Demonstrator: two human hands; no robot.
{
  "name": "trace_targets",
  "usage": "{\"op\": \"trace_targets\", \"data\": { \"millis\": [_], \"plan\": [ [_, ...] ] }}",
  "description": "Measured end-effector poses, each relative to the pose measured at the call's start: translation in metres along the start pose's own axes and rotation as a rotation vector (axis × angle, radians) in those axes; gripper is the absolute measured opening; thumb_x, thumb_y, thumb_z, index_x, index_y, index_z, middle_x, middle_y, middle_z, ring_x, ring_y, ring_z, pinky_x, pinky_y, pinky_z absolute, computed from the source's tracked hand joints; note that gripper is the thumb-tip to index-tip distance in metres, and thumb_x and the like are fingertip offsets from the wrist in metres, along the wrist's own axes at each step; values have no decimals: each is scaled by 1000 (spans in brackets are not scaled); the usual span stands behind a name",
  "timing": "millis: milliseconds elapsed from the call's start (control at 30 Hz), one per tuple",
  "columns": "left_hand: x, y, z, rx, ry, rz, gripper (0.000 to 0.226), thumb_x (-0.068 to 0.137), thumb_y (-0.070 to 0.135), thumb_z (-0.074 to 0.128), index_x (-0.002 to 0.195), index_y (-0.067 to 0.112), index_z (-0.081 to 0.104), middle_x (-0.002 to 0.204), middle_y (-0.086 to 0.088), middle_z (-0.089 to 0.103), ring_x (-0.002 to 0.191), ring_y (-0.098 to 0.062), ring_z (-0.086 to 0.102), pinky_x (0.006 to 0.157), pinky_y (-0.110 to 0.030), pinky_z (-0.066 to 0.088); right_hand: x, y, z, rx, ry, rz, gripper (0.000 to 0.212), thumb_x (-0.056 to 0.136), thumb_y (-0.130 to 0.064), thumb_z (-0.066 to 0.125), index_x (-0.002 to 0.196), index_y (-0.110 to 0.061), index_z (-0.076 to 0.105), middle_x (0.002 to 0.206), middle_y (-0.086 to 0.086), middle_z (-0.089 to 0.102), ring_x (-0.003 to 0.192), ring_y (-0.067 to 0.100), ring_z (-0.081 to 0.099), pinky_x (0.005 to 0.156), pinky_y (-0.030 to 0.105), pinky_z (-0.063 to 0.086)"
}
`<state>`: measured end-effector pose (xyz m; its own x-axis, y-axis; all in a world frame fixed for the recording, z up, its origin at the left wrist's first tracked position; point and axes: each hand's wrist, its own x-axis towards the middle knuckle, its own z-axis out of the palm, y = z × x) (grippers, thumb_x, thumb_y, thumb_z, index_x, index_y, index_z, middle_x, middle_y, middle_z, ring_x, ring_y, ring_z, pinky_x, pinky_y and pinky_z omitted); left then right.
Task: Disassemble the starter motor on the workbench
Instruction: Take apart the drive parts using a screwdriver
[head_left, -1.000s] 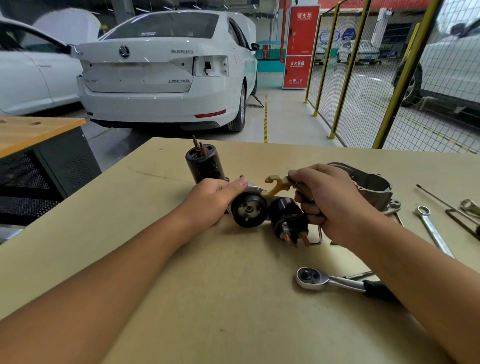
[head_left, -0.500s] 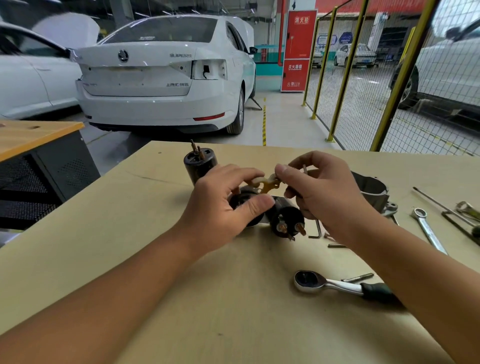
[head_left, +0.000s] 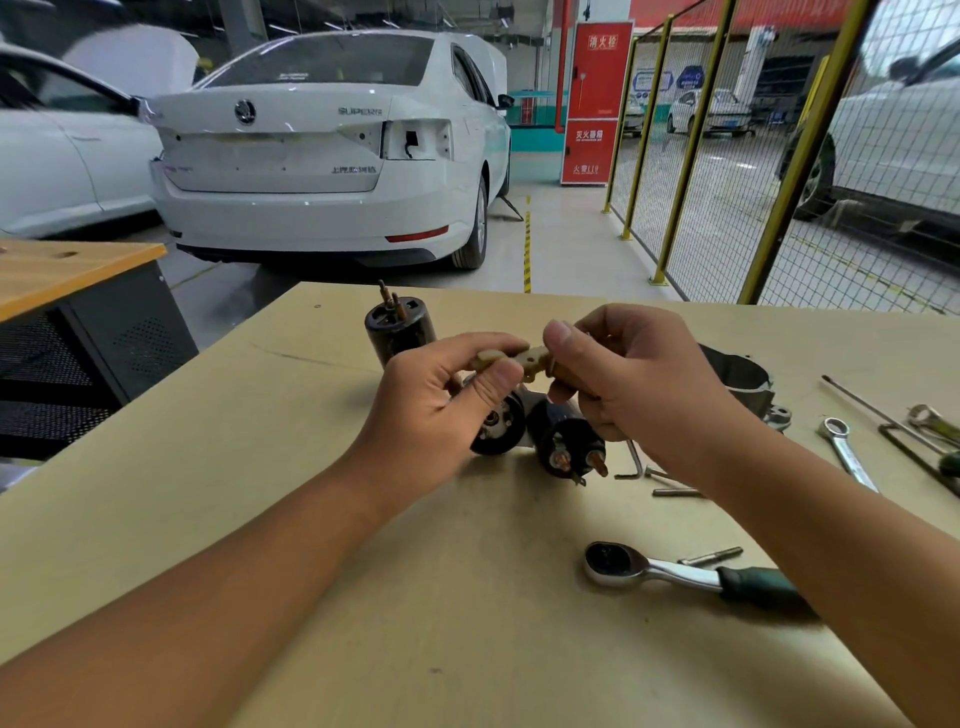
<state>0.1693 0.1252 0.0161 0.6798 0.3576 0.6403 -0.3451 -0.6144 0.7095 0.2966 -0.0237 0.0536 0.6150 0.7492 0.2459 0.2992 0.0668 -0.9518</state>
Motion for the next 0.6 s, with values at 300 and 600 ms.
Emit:
{"op": "trace_targets", "data": {
  "millis": [300,600],
  "plan": [
    [7,8,-4,-367,-7,-193,27,91,37,61,98,15,75,86,6,75,78,-10,65,66,-22,48,2,-2,-11,248,-267,85,42,87,-39,64,98,1,58,73,27,62,44,15,30,45,25,21],
    [10,10,-8,-616,-16,-269,27,87,40,65,91,18,80,88,-12,74,76,-25,68,58,-28,48,2,-2,-12,418,-367,88,33,90,-38,65,104,-7,62,80,29,64,41,11,35,41,20,26]
  ]
}}
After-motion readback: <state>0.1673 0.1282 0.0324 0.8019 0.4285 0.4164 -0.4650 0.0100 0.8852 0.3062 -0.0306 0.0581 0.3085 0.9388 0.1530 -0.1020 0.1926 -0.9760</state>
